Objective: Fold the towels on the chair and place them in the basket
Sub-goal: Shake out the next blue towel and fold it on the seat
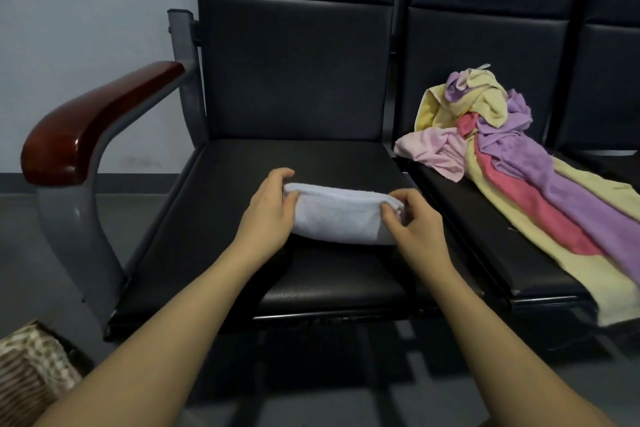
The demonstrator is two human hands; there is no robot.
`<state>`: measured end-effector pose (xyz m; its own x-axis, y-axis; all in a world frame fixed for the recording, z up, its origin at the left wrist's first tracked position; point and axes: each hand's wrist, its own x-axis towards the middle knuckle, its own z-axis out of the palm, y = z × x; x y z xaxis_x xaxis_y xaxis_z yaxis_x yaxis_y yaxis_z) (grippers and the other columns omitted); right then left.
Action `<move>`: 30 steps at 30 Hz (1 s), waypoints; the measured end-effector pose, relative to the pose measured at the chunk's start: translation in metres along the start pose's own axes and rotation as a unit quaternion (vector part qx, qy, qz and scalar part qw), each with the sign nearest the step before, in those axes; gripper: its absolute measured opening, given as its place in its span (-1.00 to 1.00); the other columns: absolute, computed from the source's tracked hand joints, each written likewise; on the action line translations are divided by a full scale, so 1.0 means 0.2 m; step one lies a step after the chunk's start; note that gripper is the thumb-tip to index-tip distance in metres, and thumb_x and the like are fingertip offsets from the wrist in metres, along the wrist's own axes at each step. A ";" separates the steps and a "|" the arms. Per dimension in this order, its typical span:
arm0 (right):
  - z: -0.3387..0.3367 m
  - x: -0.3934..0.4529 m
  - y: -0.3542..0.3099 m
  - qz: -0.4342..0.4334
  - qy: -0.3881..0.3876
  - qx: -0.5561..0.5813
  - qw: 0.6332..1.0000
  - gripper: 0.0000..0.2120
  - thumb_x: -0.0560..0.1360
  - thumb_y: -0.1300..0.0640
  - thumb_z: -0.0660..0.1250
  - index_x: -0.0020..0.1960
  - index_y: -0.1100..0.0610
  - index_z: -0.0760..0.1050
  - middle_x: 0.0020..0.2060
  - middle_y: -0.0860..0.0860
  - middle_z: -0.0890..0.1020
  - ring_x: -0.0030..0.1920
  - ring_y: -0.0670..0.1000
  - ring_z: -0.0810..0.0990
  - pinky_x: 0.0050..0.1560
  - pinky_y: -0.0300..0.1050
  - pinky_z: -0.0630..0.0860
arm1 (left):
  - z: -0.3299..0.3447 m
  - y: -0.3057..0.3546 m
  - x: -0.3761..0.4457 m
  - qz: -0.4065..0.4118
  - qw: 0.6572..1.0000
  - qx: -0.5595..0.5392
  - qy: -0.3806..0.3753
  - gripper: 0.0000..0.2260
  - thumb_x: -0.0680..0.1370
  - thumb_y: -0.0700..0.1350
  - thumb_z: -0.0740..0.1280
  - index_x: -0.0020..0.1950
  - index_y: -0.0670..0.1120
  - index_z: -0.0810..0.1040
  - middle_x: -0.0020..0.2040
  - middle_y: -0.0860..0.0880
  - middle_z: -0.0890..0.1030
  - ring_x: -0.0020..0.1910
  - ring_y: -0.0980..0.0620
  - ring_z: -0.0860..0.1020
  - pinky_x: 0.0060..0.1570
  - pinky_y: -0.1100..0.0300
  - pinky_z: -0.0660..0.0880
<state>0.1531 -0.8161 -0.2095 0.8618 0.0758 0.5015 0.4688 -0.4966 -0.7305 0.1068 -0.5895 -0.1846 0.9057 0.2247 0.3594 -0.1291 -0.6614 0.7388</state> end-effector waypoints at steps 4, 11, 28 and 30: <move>0.03 0.09 -0.03 0.011 0.031 -0.016 0.999 -0.79 0.53 0.09 0.33 0.15 0.05 0.47 -0.01 -0.11 0.59 0.02 -0.07 0.57 0.03 -0.08 0.52 | 0.04 0.03 0.09 -0.019 0.998 0.009 0.060 -0.67 0.63 -0.10 0.17 0.40 -0.01 0.29 0.25 -0.02 0.50 0.18 -0.01 0.48 0.07 0.08 0.43; 0.11 0.26 0.00 0.077 0.022 -0.125 0.989 -0.75 0.56 0.06 0.28 0.22 0.06 0.44 0.11 -0.03 0.59 0.11 0.01 0.55 -0.03 -0.13 0.39 | 0.14 0.03 0.29 -0.057 0.990 0.085 0.093 -0.68 0.62 -0.06 0.21 0.37 -0.03 0.32 0.18 -0.03 0.55 0.13 -0.04 0.52 -0.02 0.06 0.42; 0.19 0.24 0.09 -0.046 -0.184 -0.266 0.945 -0.64 0.63 -0.02 0.13 0.40 -0.06 0.42 0.39 -0.11 0.43 0.42 -0.13 0.30 0.35 -0.19 0.09 | 0.25 -0.08 0.25 0.102 0.912 0.347 -0.196 -0.59 0.65 0.13 -0.05 0.48 0.13 0.25 0.50 0.15 0.24 0.49 0.12 0.15 0.38 0.07 0.16; 0.19 0.22 0.08 -0.009 -0.210 -0.279 0.937 -0.60 0.64 -0.05 0.08 0.48 -0.10 0.29 0.46 -0.13 0.33 0.47 -0.14 0.20 0.39 -0.16 0.05 | 0.25 -0.08 0.24 0.076 0.914 0.339 -0.209 -0.58 0.65 0.14 -0.05 0.50 0.14 0.21 0.52 0.13 0.20 0.50 0.12 0.12 0.39 0.05 0.17</move>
<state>0.2054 -0.7889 -0.2173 0.9094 0.3647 0.1998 0.4117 -0.8573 -0.3091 0.1727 -0.6036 -0.2074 0.9915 -0.1060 0.0755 -0.1148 -0.9856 0.1240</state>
